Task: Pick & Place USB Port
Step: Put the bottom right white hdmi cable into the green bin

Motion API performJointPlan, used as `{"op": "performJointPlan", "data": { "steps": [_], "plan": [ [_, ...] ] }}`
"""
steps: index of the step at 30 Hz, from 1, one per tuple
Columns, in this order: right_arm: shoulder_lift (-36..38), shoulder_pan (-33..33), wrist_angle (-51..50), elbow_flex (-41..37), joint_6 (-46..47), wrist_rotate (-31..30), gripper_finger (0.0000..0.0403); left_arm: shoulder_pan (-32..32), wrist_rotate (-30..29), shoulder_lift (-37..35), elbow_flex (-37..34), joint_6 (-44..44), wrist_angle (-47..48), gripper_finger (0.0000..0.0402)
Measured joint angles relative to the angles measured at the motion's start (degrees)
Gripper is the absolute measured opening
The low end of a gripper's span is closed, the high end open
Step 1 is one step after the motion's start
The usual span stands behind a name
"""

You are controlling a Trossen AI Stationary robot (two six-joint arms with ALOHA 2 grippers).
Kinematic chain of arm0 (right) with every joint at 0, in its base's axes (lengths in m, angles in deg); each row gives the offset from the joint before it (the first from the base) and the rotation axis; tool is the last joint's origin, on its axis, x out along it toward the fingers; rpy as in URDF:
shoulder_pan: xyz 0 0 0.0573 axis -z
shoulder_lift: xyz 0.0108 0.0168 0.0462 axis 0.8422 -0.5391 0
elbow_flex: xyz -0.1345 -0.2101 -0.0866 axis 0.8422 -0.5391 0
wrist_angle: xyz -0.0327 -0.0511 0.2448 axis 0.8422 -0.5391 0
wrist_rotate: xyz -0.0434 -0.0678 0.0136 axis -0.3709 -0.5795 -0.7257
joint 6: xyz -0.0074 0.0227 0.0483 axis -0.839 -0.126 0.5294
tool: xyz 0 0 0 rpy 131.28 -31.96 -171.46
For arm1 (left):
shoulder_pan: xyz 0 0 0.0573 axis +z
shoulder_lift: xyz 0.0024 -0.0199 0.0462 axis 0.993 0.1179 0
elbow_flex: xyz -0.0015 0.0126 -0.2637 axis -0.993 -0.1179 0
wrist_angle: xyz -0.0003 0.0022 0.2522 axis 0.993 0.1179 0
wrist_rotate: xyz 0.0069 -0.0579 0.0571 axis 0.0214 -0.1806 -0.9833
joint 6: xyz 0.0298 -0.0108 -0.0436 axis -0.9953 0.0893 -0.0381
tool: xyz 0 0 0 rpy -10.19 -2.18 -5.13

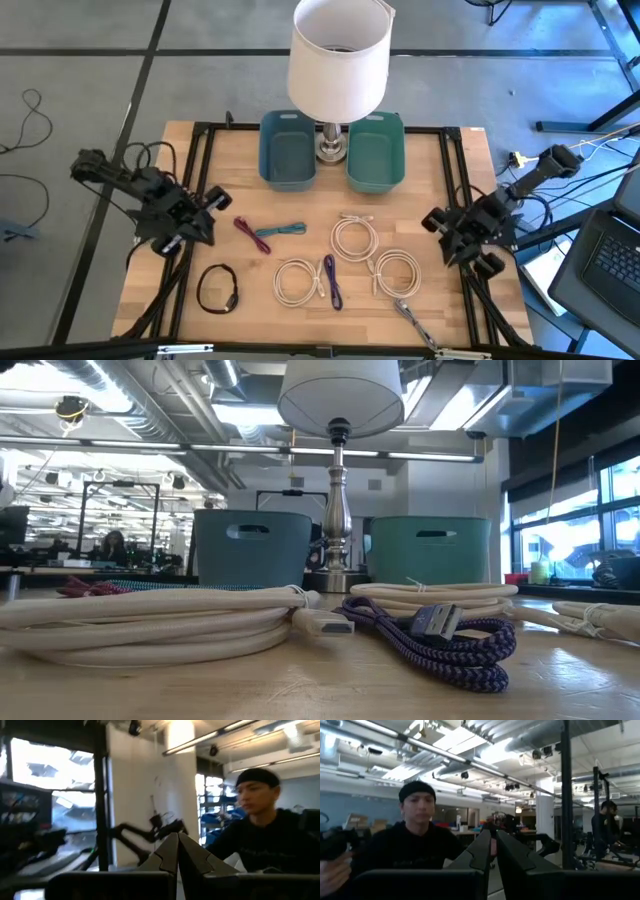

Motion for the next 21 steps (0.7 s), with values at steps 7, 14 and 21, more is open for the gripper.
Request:
{"op": "performJointPlan", "data": {
  "steps": [7,14,21],
  "plan": [
    [-15.9,-3.7,-20.8,16.9,6.3,-2.7,0.0034,-3.6,-3.7,8.2,5.8,-2.3,4.2,0.0003],
    [-23.5,-7.6,-40.9,26.1,24.1,-11.1,0.0009,-6.5,-14.7,12.7,18.3,-2.2,27.0,0.0003],
    [-26.7,-7.9,-64.4,26.3,52.9,-20.0,0.0020,-8.9,-26.7,19.7,27.4,13.1,51.8,0.0003]
  ]
}}
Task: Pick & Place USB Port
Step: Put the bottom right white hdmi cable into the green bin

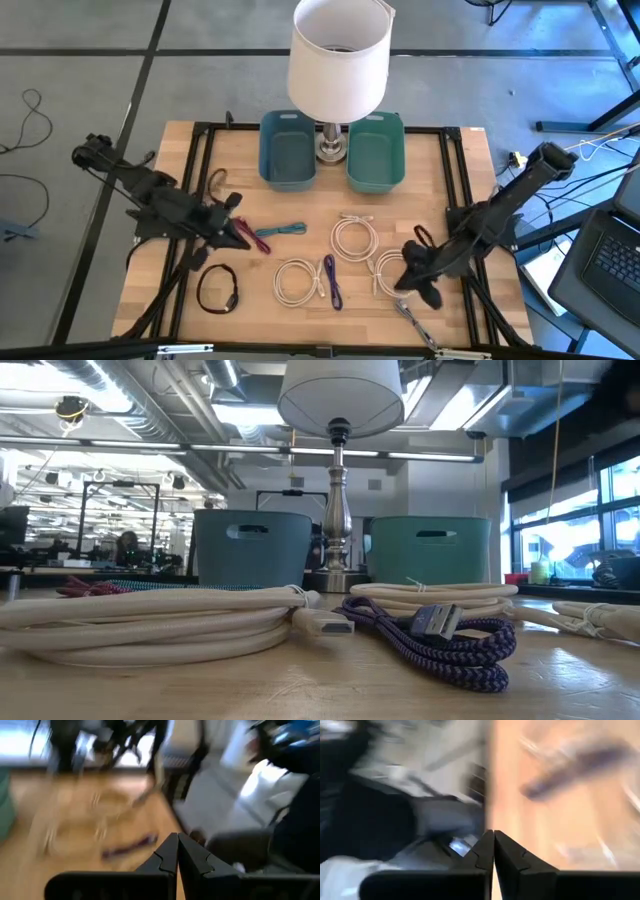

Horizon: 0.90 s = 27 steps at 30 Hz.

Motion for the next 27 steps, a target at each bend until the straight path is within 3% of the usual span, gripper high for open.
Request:
{"op": "performJointPlan", "data": {
  "steps": [3,7,13,19,27],
  "plan": [
    [-1.0,0.2,-9.9,-0.1,8.4,0.1,0.0031,0.0,-3.9,2.5,1.8,7.1,10.2,0.0003],
    [-1.5,1.2,-19.6,-0.1,12.6,-0.8,0.0035,0.0,-7.4,4.8,1.8,12.7,20.9,0.0003],
    [-4.9,1.5,-24.2,-0.1,10.5,-7.0,0.0035,-0.1,-14.3,8.7,1.8,19.4,32.5,0.0003],
    [-11.8,4.2,-25.2,-0.1,9.6,-5.9,0.0048,-0.1,-19.1,11.4,1.8,19.8,34.9,0.0003],
    [-20.1,8.8,-23.9,-0.1,5.3,-3.0,0.0140,0.0,-23.5,12.3,1.8,18.4,34.9,0.0003]
  ]
}}
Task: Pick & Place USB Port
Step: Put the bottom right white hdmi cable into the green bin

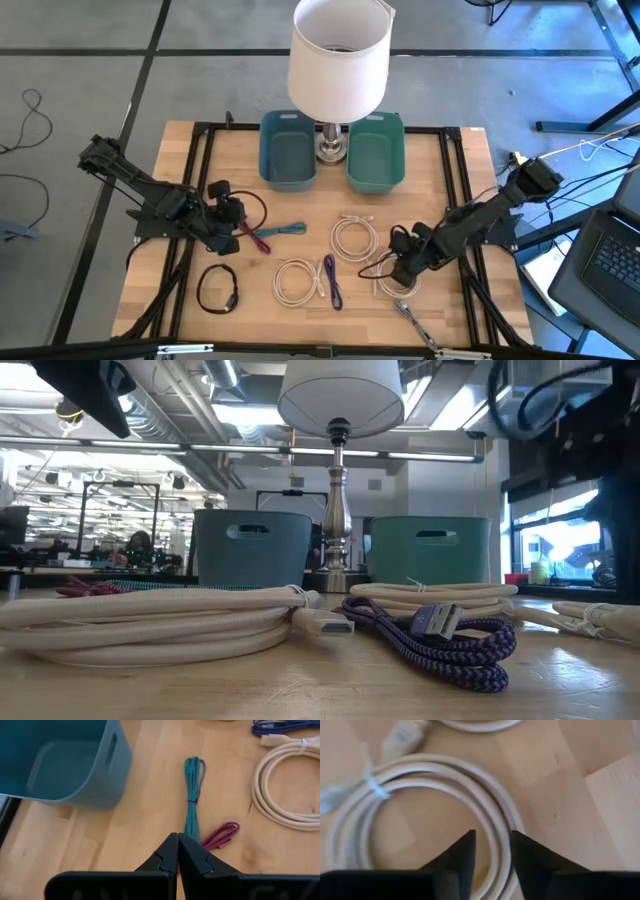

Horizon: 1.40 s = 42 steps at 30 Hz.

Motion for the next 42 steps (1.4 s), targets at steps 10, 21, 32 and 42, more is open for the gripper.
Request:
{"op": "performJointPlan", "data": {
  "steps": [10,21,32,42],
  "plan": [
    [-6.1,2.4,-0.6,0.3,-0.1,-2.3,0.0186,0.0,-2.9,0.0,0.0,-0.1,0.0,0.0003],
    [-5.4,1.9,-7.7,0.5,6.7,-2.3,0.0030,0.0,-4.4,0.0,0.0,3.1,0.0,0.0003],
    [-5.0,-5.3,-41.8,15.7,21.1,-6.1,0.0030,0.0,-4.7,0.0,0.0,3.0,0.0,0.0003],
    [-2.8,-8.8,-49.8,25.9,28.2,-47.3,0.0030,0.0,-7.9,0.0,-0.3,2.9,0.0,0.0003]
  ]
}}
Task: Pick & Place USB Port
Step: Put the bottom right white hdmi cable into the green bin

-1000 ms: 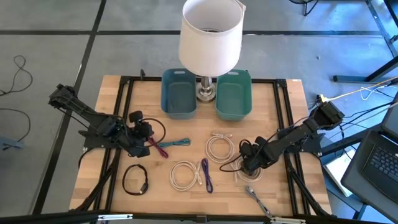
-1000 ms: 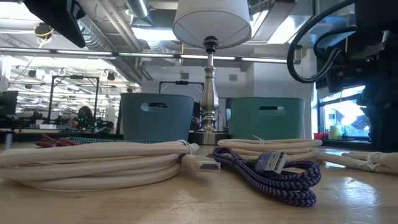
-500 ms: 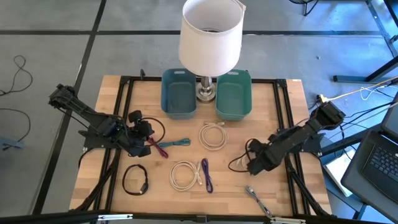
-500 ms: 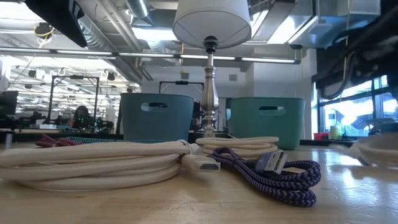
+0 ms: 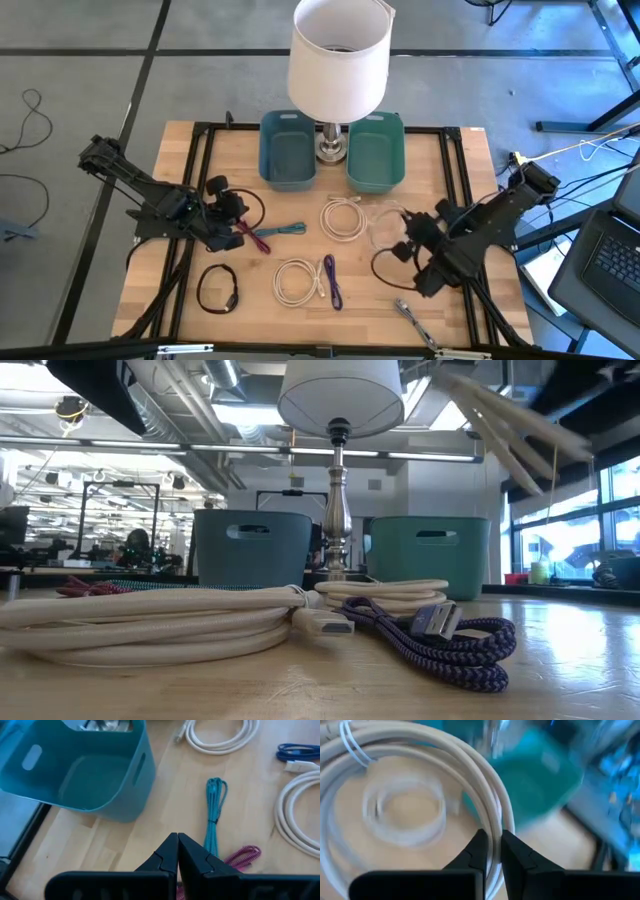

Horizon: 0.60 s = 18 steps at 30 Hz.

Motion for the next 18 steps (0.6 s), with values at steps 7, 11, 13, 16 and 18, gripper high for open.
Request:
{"op": "performJointPlan", "data": {
  "steps": [7,11,13,16,18],
  "plan": [
    [3.6,12.2,-0.3,-0.7,-10.9,-6.6,0.0030,0.0,-1.3,0.1,0.0,0.0,0.2,0.0003],
    [7.1,21.4,0.2,-0.7,-19.3,-6.8,0.0030,0.0,-1.3,0.1,0.0,1.0,0.2,0.0003],
    [9.1,25.7,1.7,-0.7,-24.3,-7.3,0.0030,0.0,-1.3,0.1,0.0,1.4,0.2,0.0003],
    [11.6,31.0,7.9,-0.7,-35.1,-8.0,0.0030,0.0,-1.3,0.1,0.0,1.5,0.2,0.0003],
    [13.3,34.3,14.4,-0.7,-44.7,-7.7,0.0030,0.0,-1.3,0.1,0.0,1.5,0.2,0.0003]
  ]
}}
